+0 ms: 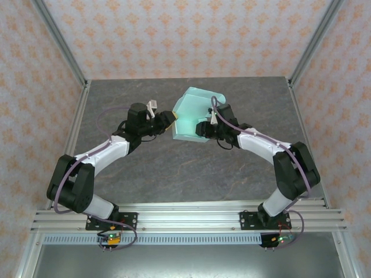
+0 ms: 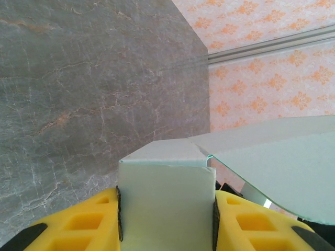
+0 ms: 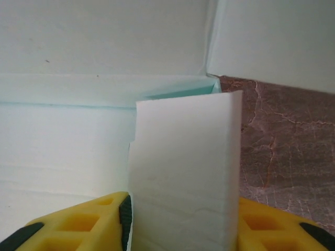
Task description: Fold the paper box
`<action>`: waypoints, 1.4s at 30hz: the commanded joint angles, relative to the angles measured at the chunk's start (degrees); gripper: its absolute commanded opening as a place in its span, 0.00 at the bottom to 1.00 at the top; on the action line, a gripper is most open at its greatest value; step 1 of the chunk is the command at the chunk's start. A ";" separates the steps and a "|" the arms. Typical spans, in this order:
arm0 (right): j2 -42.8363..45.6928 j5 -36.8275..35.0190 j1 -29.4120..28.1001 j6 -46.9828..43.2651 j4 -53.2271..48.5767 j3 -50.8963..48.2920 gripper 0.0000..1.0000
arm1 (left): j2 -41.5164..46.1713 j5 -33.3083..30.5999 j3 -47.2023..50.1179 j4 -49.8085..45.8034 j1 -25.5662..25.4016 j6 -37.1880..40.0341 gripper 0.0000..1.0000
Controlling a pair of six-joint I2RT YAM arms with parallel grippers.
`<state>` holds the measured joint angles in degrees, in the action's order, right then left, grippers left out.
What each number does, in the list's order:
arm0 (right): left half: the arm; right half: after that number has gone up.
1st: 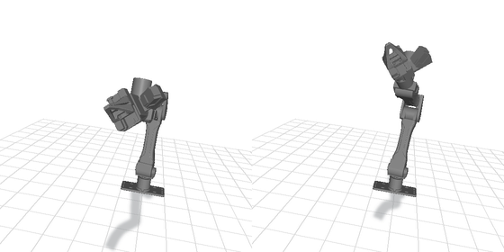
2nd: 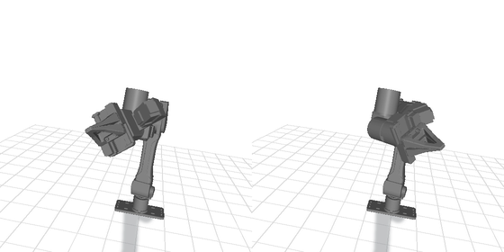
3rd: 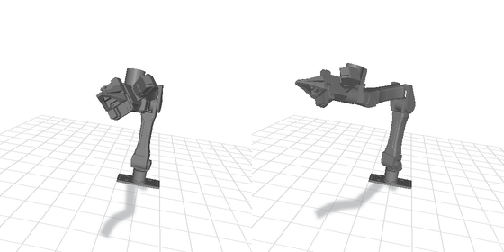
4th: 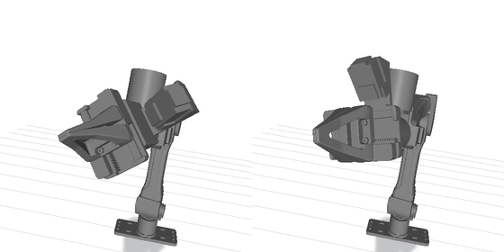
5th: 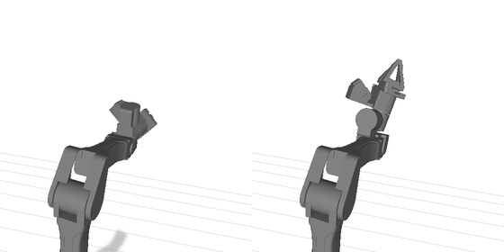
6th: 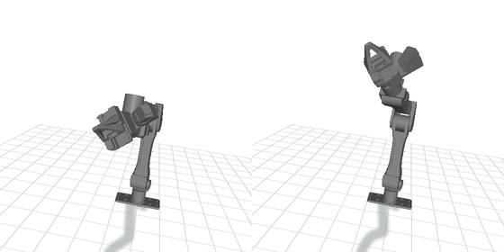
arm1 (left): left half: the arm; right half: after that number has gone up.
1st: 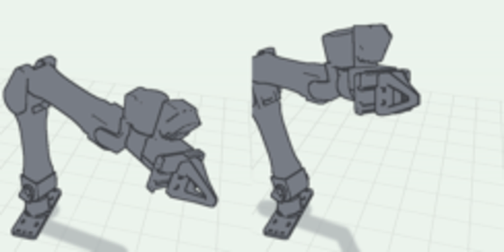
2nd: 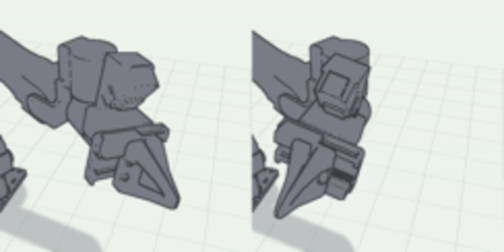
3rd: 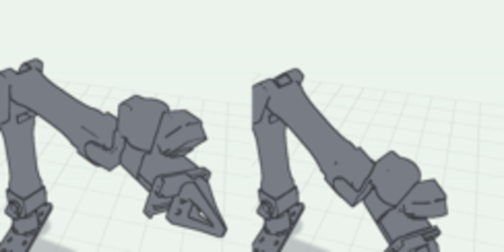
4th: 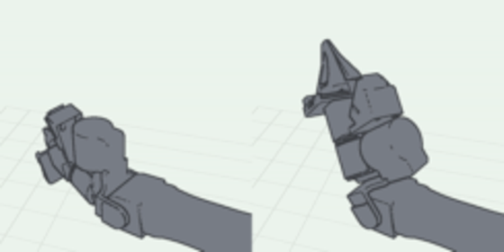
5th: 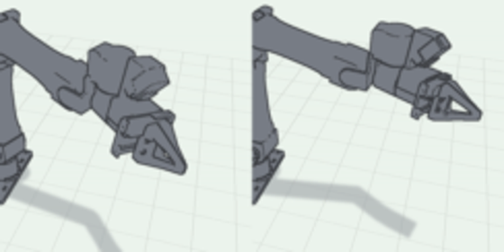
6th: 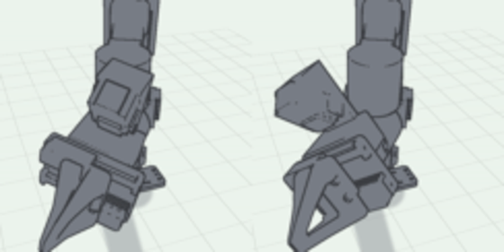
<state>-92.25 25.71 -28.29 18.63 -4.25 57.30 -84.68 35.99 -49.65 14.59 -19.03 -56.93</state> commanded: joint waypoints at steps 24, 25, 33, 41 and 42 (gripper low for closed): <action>3.57 -2.64 0.96 1.83 1.88 -1.89 0.53 | -1.05 0.61 0.49 0.39 -0.65 2.39 0.35; 3.54 -2.04 0.96 2.42 2.45 -2.30 0.55 | -1.09 0.58 0.51 0.88 -0.66 1.85 0.36; 5.20 -1.61 1.62 3.67 4.01 -4.74 0.43 | -1.46 1.10 0.34 2.15 -0.67 0.71 0.35; 4.17 -0.33 1.70 4.21 6.66 -5.41 0.33 | -1.27 1.89 0.60 3.89 -0.65 -0.56 0.35; 3.72 0.46 1.75 4.13 6.75 -5.05 0.32 | -1.30 1.89 0.68 4.16 -0.66 -0.73 0.35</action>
<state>-88.86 24.47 -26.81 22.44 -0.10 52.45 -85.80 35.86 -49.30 14.57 -19.14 -56.21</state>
